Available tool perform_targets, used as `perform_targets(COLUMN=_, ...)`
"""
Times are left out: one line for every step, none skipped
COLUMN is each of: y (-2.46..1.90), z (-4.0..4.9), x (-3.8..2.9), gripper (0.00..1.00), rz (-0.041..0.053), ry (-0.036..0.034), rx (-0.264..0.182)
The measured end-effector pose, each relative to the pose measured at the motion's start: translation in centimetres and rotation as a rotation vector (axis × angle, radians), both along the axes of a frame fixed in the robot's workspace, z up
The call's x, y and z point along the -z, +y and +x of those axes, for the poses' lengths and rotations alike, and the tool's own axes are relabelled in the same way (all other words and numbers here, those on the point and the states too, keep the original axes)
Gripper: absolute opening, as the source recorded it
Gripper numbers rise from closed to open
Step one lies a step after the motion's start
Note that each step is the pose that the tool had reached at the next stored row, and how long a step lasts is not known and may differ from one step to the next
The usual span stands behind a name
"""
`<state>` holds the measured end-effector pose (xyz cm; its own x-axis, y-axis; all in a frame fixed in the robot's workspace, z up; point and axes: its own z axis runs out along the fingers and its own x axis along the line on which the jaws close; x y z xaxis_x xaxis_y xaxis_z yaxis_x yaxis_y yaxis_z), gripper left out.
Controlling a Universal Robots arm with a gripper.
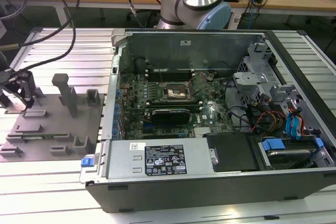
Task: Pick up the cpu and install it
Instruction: 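Pick up the cpu and move it towards the insertion slot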
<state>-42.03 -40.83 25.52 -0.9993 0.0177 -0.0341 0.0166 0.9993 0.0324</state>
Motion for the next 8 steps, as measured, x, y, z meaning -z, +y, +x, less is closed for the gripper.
perform_targets(y=0.0, z=0.0, x=-0.39, gripper=0.55, rz=0.0, ry=0.0, rx=0.0)
perform_targets(y=0.0, z=0.0, x=-0.55, gripper=0.55, rz=0.0, ry=0.0, rx=0.0)
perform_targets(y=0.0, z=0.0, x=-0.75, gripper=0.55, rz=0.0, ry=0.0001, rx=0.0)
perform_targets(y=0.0, z=0.0, x=-1.1, gripper=0.55, rz=0.0, ry=0.0001, rx=0.0)
perform_targets(y=0.0, z=0.0, x=-1.29, gripper=0.55, rz=-0.0001, ry=0.0001, rx=0.0)
perform_targets(y=0.0, z=0.0, x=-1.52, gripper=0.55, rz=0.0, ry=0.0001, rx=0.0)
perform_targets(y=0.01, z=0.0, x=-1.83, gripper=0.55, rz=-0.0001, ry=0.0, rx=0.0)
perform_targets(y=0.01, z=0.0, x=-2.09, gripper=0.55, rz=-0.0001, ry=0.0001, rx=0.0)
